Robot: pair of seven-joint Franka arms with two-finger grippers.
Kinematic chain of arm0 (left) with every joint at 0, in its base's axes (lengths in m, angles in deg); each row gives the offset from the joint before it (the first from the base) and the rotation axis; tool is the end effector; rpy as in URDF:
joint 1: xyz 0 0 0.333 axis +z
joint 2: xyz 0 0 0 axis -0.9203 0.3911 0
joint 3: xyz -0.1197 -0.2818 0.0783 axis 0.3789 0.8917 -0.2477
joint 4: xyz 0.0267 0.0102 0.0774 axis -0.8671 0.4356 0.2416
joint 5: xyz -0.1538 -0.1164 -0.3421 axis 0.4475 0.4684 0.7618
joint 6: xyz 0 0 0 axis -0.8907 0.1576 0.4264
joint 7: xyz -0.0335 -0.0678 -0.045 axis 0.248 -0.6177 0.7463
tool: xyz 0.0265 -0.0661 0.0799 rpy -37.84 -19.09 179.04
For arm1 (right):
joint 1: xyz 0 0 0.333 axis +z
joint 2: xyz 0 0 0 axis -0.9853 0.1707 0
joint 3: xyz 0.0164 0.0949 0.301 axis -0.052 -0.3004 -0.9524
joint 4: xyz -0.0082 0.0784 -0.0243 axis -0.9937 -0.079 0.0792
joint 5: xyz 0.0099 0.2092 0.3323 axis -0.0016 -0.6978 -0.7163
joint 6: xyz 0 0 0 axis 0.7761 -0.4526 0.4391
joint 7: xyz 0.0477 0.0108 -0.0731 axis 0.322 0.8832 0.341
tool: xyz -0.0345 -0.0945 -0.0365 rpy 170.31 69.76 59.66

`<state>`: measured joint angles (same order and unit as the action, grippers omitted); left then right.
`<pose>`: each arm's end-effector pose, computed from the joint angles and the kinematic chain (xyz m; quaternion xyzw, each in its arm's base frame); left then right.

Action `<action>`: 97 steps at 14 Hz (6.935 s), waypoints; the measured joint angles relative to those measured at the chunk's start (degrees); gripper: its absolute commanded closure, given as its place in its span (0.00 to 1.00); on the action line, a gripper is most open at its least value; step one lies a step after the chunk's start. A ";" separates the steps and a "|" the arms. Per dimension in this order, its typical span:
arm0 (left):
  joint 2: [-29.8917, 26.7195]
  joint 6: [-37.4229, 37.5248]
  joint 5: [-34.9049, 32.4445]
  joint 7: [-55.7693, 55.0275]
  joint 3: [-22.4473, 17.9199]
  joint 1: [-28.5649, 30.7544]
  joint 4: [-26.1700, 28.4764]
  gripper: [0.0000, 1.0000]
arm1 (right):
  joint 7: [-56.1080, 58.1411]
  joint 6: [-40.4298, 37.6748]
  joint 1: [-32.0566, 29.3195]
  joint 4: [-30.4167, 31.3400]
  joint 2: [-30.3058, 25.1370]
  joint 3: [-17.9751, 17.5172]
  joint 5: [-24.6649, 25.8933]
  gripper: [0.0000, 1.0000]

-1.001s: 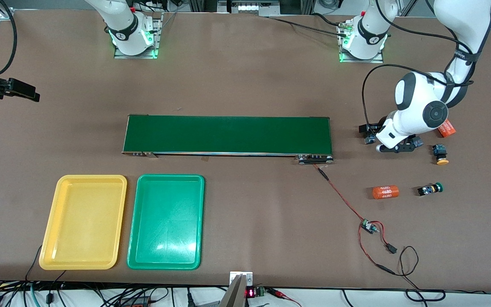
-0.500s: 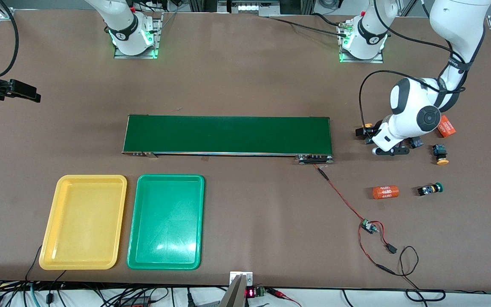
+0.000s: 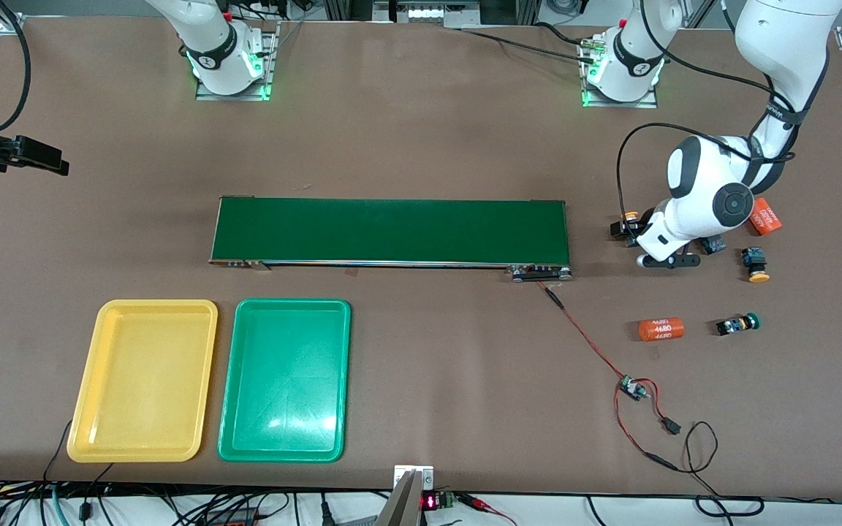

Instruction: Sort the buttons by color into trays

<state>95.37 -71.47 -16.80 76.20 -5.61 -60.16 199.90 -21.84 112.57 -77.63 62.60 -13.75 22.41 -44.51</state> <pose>0.4901 -0.0214 0.1739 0.9909 0.0309 -0.1270 0.0324 0.5554 -0.0464 0.5795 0.9947 -0.0210 -0.1004 0.0070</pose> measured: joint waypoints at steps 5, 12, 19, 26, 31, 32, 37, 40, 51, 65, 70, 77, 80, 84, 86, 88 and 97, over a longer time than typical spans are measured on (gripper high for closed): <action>0.08 0.00 0.00 0.14 0.02 -0.03 -0.33 0.67 | 0.04 0.00 -0.03 0.00 0.01 0.00 0.00 0.00; 0.09 3.25 0.00 0.04 -0.01 0.00 -3.72 0.90 | 0.05 0.00 -0.15 0.00 0.01 0.00 -0.01 0.00; -2.42 13.86 0.00 -0.67 -0.11 0.08 -12.09 0.91 | 0.05 -0.01 -0.18 0.02 0.26 0.00 -0.02 0.00; -4.98 16.95 0.00 -0.77 5.07 -0.40 -16.52 0.96 | 0.06 -0.01 -0.20 0.02 0.26 0.00 -0.61 0.00; -4.35 17.25 0.00 -2.67 8.01 -4.29 -17.74 1.00 | 0.06 -0.01 -0.75 0.02 0.29 0.01 -1.25 0.00; -3.96 17.25 0.00 -3.70 8.06 -5.70 -17.86 1.00 | 0.07 -0.01 -0.77 0.02 0.30 0.01 -1.41 0.00; -0.50 16.99 0.00 -8.91 8.18 -10.35 -18.19 1.00 | 0.09 0.00 -0.77 0.02 0.31 -0.02 -1.53 0.00; 1.54 16.88 0.00 -9.55 8.10 -10.51 -19.23 1.00 | 0.09 0.00 -0.77 0.02 0.44 -0.03 -1.54 0.00; 2.53 16.99 0.00 -17.72 8.69 -15.94 -19.48 1.00 | 0.10 0.00 -0.79 0.02 0.63 -0.03 -1.55 0.00; 2.75 17.18 0.00 -18.11 8.56 -16.14 -18.81 0.12 | 0.10 0.00 -0.79 0.02 0.64 -0.03 -1.55 0.00; 2.80 15.97 0.00 -17.78 8.55 -16.02 -18.99 0.00 | 0.10 0.00 -0.80 0.02 0.64 -0.03 -1.55 0.00; 2.63 22.60 -0.01 -14.48 8.18 -11.63 -28.02 0.00 | 0.10 -0.01 -0.80 0.02 0.64 -0.03 -1.55 0.00; 2.81 24.33 -0.02 -6.54 7.82 -7.04 -32.24 0.00 | 0.10 0.00 -0.80 0.02 0.64 -0.03 -1.55 0.00; 5.00 24.41 -0.02 0.90 7.64 -2.99 -34.07 0.00 | 0.10 0.00 -0.80 0.02 0.65 -0.03 -1.55 0.00; 6.01 24.41 -0.03 3.10 7.62 -2.45 -34.42 0.00 | 0.11 0.00 -0.80 0.02 0.65 -0.04 -1.59 0.00; 7.15 24.41 -0.06 5.41 7.51 -1.60 -35.07 0.00 | 0.12 0.00 -0.79 0.02 0.65 -0.12 -1.60 0.00; 12.28 24.39 -0.11 28.35 6.87 3.87 -37.34 0.00 | 0.13 0.00 -0.78 0.02 0.66 -0.23 -1.60 0.00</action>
<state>107.64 -47.08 -16.91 104.56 1.26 -56.29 162.56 -21.71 112.57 -78.41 62.62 -13.09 22.18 -46.11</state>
